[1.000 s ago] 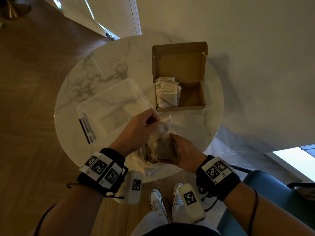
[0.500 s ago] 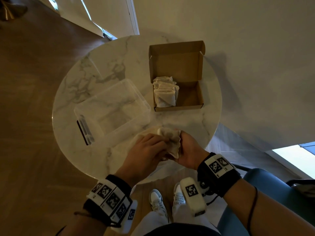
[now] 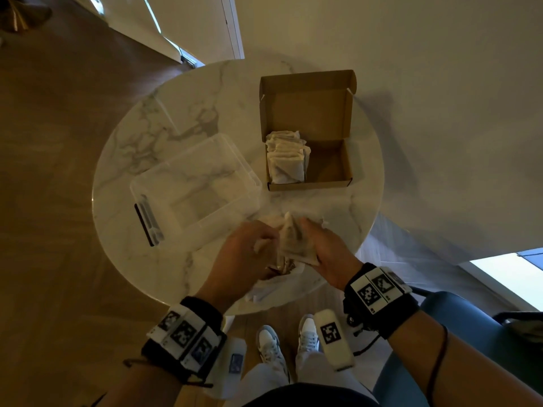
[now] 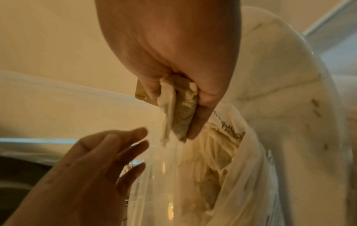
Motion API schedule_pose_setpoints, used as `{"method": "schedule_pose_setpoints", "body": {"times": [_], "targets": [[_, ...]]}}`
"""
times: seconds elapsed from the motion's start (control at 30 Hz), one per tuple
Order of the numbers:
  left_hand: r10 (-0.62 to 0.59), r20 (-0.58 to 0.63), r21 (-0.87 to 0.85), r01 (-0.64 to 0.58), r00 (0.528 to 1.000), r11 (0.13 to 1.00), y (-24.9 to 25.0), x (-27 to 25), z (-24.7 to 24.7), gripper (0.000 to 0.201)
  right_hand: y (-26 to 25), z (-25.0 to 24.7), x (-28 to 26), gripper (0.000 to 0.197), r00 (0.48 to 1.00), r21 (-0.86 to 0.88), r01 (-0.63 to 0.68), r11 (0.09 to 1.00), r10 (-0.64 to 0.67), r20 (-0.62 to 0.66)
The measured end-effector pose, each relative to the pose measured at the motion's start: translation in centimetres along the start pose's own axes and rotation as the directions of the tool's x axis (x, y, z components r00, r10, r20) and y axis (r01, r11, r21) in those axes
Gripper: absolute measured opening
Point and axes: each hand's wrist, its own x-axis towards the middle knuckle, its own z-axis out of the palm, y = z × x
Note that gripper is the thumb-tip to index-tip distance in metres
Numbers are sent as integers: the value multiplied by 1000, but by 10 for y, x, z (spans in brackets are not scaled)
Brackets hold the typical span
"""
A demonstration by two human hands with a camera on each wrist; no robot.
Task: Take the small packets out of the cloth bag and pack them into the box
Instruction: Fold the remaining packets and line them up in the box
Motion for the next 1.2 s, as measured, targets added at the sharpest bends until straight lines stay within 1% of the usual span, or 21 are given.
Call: {"method": "schedule_pose_setpoints", "body": {"times": [0.03,0.07,0.1,0.17,0.23,0.27,0.3,0.37,0.4,0.43,0.47,0.57,0.6,0.7,0.8,0.83,0.93,1.0,1.07,1.13,1.2], "targets": [[-161,-56,-86,156,985,984,-1,3,-5,12,1,-3,1,23,998,-52,51,997,-53,-37],[-271,-102,-118,259,957,959,-5,6,-9,11,1,-6,2,22,994,-98,82,992,-88,-62],[-333,-119,-90,324,935,942,-13,8,-10,11,1,-9,2,20,991,-132,95,987,-106,-80],[-413,-16,55,414,910,909,-24,11,-8,10,2,-13,4,19,990,-148,101,984,-114,-83],[-453,152,204,421,878,884,-30,13,2,11,1,-14,3,19,990,-177,109,978,-123,-72],[-453,223,266,394,863,880,-30,14,8,11,2,-14,3,18,989,-190,124,974,-137,-57],[-425,269,349,325,864,879,-27,14,15,12,2,-15,3,16,989,-195,127,973,-140,-55],[-265,280,533,80,923,842,-23,12,30,28,3,-16,1,13,988,-208,119,971,-136,-70],[-174,253,583,-6,952,813,-21,11,37,37,3,-16,1,14,988,-206,129,970,-143,-55],[-153,245,590,-22,957,807,-21,9,43,44,4,-18,2,16,988,-198,139,970,-150,-38],[-168,236,603,-9,957,798,-27,8,50,46,3,-19,1,16,988,-198,145,970,-153,-27],[-288,268,654,46,919,755,-43,5,64,41,2,-23,0,17,989,-220,124,968,-139,-54],[-275,250,650,49,928,758,-45,4,65,39,2,-24,-1,17,989,-230,126,965,-142,-53],[-201,133,607,80,970,791,-41,3,58,29,1,-28,-3,20,991,-269,113,956,-127,-37],[-219,-12,508,195,976,839,-45,5,46,21,-2,-30,-6,19,992,-286,102,953,-120,-45],[-220,-29,478,207,975,854,-45,7,43,19,-2,-30,-6,20,992,-273,98,957,-117,-54],[-242,80,548,160,967,821,-36,7,47,29,0,-29,-7,25,992,-263,75,962,-99,-81],[-253,170,605,101,952,789,-35,4,58,40,2,-28,-8,21,993,-269,64,961,-88,-79],[-256,219,651,55,942,757,-42,2,70,38,3,-27,-9,19,994,-266,59,962,-82,-76],[-244,191,636,69,951,769,-48,2,73,32,3,-27,-11,17,994,-268,57,962,-79,-70],[-197,148,552,84,969,830,-45,6,66,25,4,-30,-13,13,993,-282,47,958,-75,-89]]}}
